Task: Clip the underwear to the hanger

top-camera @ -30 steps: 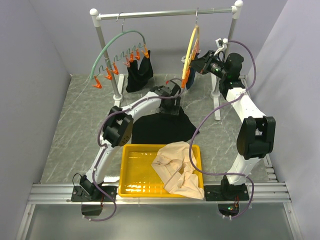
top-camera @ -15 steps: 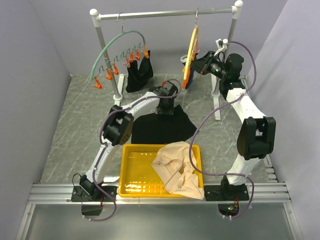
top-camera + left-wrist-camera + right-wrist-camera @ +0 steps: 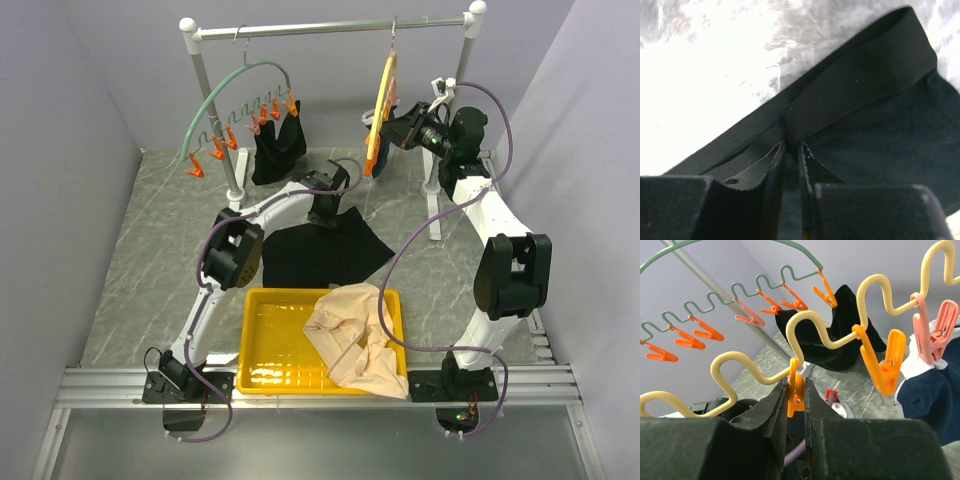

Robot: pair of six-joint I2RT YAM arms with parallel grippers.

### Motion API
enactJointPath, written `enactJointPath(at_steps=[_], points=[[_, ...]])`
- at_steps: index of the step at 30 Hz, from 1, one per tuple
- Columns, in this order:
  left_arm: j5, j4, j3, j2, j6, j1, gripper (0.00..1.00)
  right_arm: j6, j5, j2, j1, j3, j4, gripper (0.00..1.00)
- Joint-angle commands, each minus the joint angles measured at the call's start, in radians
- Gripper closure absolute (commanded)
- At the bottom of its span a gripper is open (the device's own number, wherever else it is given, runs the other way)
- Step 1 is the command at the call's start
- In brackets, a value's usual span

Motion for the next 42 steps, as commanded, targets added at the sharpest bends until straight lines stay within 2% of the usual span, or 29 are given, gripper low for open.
enactJointPath(at_steps=[1,4,5,9,12,13,18,19,22,23,29,35,38,42], points=[[-0.009,-0.007,-0.119,0.078,0.208,-0.019,0.81,-0.021,-0.004,-0.029,-0.007,0.011,-0.001,1.0],[0.008,0.041,-0.187,0.048,0.411,-0.048,0.85,-0.023,-0.006,-0.029,-0.009,0.011,0.001,1.0],[0.014,0.061,-0.214,0.031,0.519,-0.057,0.85,-0.021,-0.006,-0.029,-0.009,0.011,0.002,1.0],[0.031,0.194,-0.399,-0.067,0.731,-0.079,0.83,-0.023,-0.012,-0.026,-0.009,0.018,0.004,1.0],[0.063,0.247,-0.402,-0.112,0.802,-0.07,0.75,-0.023,-0.015,-0.024,-0.009,0.018,0.005,1.0],[0.092,0.227,-0.373,-0.107,0.798,-0.066,0.67,-0.018,-0.017,-0.023,-0.009,0.018,0.01,1.0],[0.111,0.087,-0.123,-0.068,0.588,-0.069,0.44,-0.014,-0.018,-0.021,-0.009,0.025,0.015,1.0],[0.109,0.073,-0.093,-0.06,0.548,-0.07,0.3,-0.015,-0.018,-0.023,-0.009,0.025,0.015,1.0],[0.094,0.015,-0.026,-0.064,0.393,-0.08,0.27,-0.015,-0.015,-0.026,-0.009,0.025,0.013,1.0],[0.085,0.003,-0.017,-0.064,0.293,-0.08,0.27,-0.012,-0.014,-0.027,-0.009,0.024,0.013,1.0],[0.036,-0.083,0.062,-0.029,-0.005,-0.085,0.23,-0.001,-0.017,-0.033,-0.007,0.016,0.024,1.0],[-0.044,-0.092,0.135,0.038,-0.164,-0.089,0.16,0.0,-0.021,-0.035,-0.009,0.011,0.027,1.0],[-0.066,-0.089,0.158,0.069,-0.187,-0.102,0.07,-0.001,-0.02,-0.041,-0.01,0.001,0.028,1.0],[-0.067,-0.094,0.132,0.113,-0.201,-0.108,0.04,-0.017,-0.02,-0.05,-0.009,-0.01,0.019,1.0]])
